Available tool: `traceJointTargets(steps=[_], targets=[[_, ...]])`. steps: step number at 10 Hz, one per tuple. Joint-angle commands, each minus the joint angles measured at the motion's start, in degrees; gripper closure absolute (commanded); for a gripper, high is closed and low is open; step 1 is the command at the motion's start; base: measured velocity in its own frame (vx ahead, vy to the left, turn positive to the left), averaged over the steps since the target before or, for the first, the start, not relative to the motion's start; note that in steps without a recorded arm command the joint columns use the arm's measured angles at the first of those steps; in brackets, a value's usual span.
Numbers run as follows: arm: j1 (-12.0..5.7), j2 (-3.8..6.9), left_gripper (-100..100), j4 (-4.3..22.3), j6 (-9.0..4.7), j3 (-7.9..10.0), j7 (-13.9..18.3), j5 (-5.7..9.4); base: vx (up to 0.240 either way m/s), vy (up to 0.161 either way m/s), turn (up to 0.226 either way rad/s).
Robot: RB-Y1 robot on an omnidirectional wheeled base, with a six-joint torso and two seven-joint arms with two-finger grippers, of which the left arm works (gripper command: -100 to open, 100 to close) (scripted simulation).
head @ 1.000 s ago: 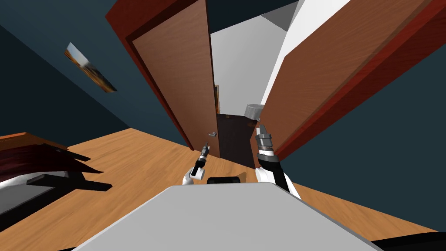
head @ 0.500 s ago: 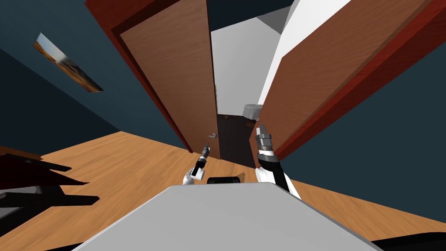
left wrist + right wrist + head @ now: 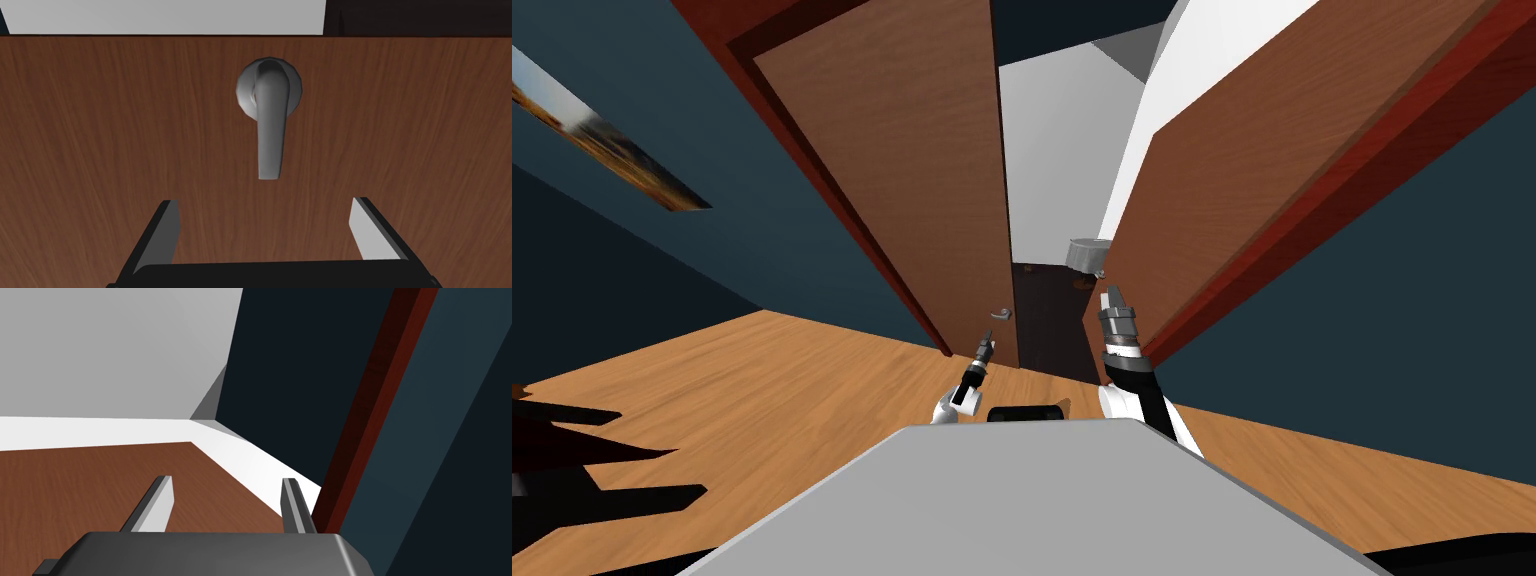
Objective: Push the door open
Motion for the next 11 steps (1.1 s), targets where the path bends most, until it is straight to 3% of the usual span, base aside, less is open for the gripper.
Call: traceJointTargets(steps=[1, 4, 11], targets=[[-0.68, 0.05, -100, 1.6, -0.39, -0.25, 0.3, 0.07, 0.059, 0.091, -0.097], [-0.86, -0.11, -100, 2.1, -0.47, -0.08, 0.1, 0.15, 0.057, 0.034, -0.038], [-1.21, -0.69, -100, 2.9, -0.62, 0.90, -0.4, 0.44, 0.197, -0.030, -0.029]])
